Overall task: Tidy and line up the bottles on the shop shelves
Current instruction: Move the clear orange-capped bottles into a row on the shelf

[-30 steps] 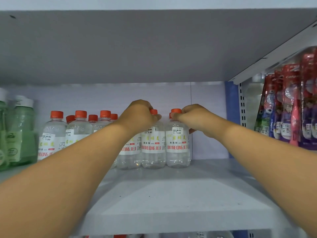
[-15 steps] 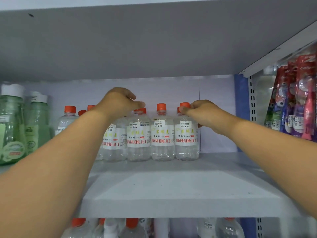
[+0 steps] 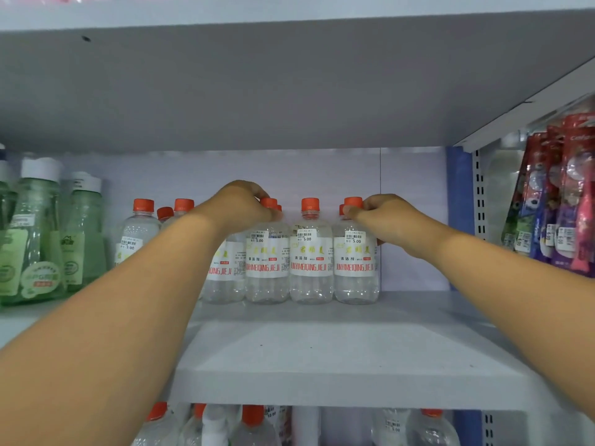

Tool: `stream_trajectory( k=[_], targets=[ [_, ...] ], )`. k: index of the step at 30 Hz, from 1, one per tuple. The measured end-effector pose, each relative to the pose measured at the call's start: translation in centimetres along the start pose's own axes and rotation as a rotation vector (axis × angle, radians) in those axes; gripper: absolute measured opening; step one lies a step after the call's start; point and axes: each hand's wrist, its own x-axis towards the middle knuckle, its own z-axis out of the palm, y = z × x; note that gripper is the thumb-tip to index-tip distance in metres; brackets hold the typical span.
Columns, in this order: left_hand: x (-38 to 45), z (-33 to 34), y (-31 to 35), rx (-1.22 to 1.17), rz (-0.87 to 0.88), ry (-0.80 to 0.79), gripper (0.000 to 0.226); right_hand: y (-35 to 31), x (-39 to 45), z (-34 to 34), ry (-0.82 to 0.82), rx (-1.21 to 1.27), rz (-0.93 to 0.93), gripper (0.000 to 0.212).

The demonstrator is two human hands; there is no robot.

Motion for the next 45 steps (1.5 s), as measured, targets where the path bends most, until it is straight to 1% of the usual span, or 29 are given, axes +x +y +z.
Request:
stream_trajectory(
  k=[3, 5, 7, 8, 10, 11, 12, 13, 14, 16, 17, 18, 19, 20, 21, 22, 23, 24, 26, 28, 30, 31, 32, 34, 35, 37, 40, 42, 45],
  targets=[
    [-1.4, 0.1, 1.0, -0.195, -0.015, 0.020, 0.066, -1.2, -0.9, -0.5, 0.031, -0.065, -0.030, 0.041],
    [-3.7, -0.4, 3.1, -0.255, -0.035, 0.021, 0.073, -2.4, -2.3, -1.5, 0.063, -0.150, -0.057, 0.051],
    [-7.3, -1.6, 4.9, -0.287, -0.009, 0.126, 0.068, -4.3, -4.6, -2.9, 0.154, -0.212, -0.082, 0.056],
    [-9.9, -2.2, 5.3, -0.354, 0.055, 0.207, 0.061, -5.1, -6.5, -3.6, 0.207, -0.157, -0.113, 0.050],
    [-17.5, -2.7, 4.8, -0.560, 0.283, 0.331, 0.041, -5.5, -12.3, -4.3, 0.236, 0.073, -0.269, 0.028],
    [-21.6, -2.2, 4.0, -0.653, 0.380, 0.347, 0.031, -5.1, -16.3, -4.2, 0.238, 0.180, -0.380, 0.021],
    [-25.4, -1.2, 2.7, -0.708, 0.428, 0.350, 0.023, -4.5, -20.4, -3.5, 0.220, 0.282, -0.481, 0.017],
    [-28.6, 0.3, 1.0, -0.706, 0.404, 0.372, 0.019, -3.6, -24.2, -2.2, 0.182, 0.371, -0.553, 0.015],
    [-31.1, 2.4, -1.0, -0.682, 0.317, 0.402, 0.016, -2.2, -27.0, -0.4, 0.149, 0.418, -0.566, 0.013],
    [-33.8, 7.0, -4.9, -0.665, 0.035, 0.427, 0.015, 0.8, -29.9, 4.5, 0.084, 0.396, -0.428, 0.009],
    [-34.0, 9.0, -6.7, -0.667, -0.126, 0.393, 0.023, 2.2, -30.1, 7.2, 0.019, 0.364, -0.303, 0.009],
    [-33.9, 10.9, -8.3, -0.639, -0.264, 0.319, 0.038, 3.5, -29.5, 10.0, -0.086, 0.335, -0.145, 0.010],
    [-33.8, 12.5, -9.8, -0.555, -0.345, 0.220, 0.057, 4.9, -28.6, 12.6, -0.202, 0.299, 0.019, 0.011],
    [-33.7, 14.0, -11.2, -0.442, -0.361, 0.131, 0.076, 5.9, -27.7, 14.9, -0.302, 0.258, 0.145, 0.016],
    [-33.6, 15.1, -12.2, -0.355, -0.348, 0.071, 0.090, 6.7, -26.8, 17.0, -0.364, 0.235, 0.209, 0.025],
    [-33.4, 15.8, -13.0, -0.331, -0.325, 0.039, 0.095, 7.3, -26.2, 19.0, -0.389, 0.239, 0.227, 0.038],
    [-33.4, 16.3, -13.7, -0.351, -0.305, 0.018, 0.092, 7.5, -25.8, 20.6, -0.402, 0.260, 0.213, 0.049],
    [-33.3, 16.5, -14.4, -0.376, -0.286, 0.002, 0.083, 7.5, -25.8, 21.8, -0.418, 0.284, 0.189, 0.057],
    [-33.6, 16.3, -15.9, -0.429, -0.266, -0.003, 0.062, 7.3, -26.0, 23.2, -0.454, 0.324, 0.141, 0.055],
    [-34.3, 15.6, -17.9, -0.419, -0.293, 0.116, 0.045, 7.0, -26.5, 24.0, -0.419, 0.372, 0.148, 0.045],
    [-34.3, 14.6, -19.6, -0.365, -0.358, 0.259, 0.050, 6.7, -26.8, 24.5, -0.360, 0.415, 0.170, 0.042],
    [-34.1, 14.4, -20.3, -0.357, -0.397, 0.288, 0.058, 6.5, -27.0, 24.6, -0.342, 0.423, 0.177, 0.040],
    [-33.8, 14.2, -20.8, -0.359, -0.426, 0.282, 0.067, 6.3, -27.1, 24.7, -0.334, 0.419, 0.180, 0.037],
    [-33.0, 14.2, -21.1, -0.363, -0.435, 0.238, 0.079, 5.9, -27.2, 24.9, -0.332, 0.403, 0.179, 0.042],
    [-32.6, 14.3, -21.2, -0.352, -0.429, 0.238, 0.080, 5.8, -27.3, 24.9, -0.325, 0.390, 0.185, 0.046],
    [-31.6, 14.4, -21.4, -0.320, -0.454, 0.262, 0.081, 6.0, -27.4, 25.0, -0.304, 0.379, 0.205, 0.043],
    [-30.0, 14.5, -21.6, -0.116, -0.546, 0.149, 0.090, 6.8, -27.8, 24.8, -0.265, 0.363, 0.254, 0.041],
    [-29.2, 14.6, -21.4, -0.053, -0.581, 0.105, 0.091, 7.3, -28.2, 24.3, -0.256, 0.349, 0.281, 0.040],
    [-29.6, 15.1, -21.2, -0.034, -0.543, 0.149, 0.084, 8.0, -29.4, 23.3, -0.238, 0.348, 0.308, 0.038]
  ],
)
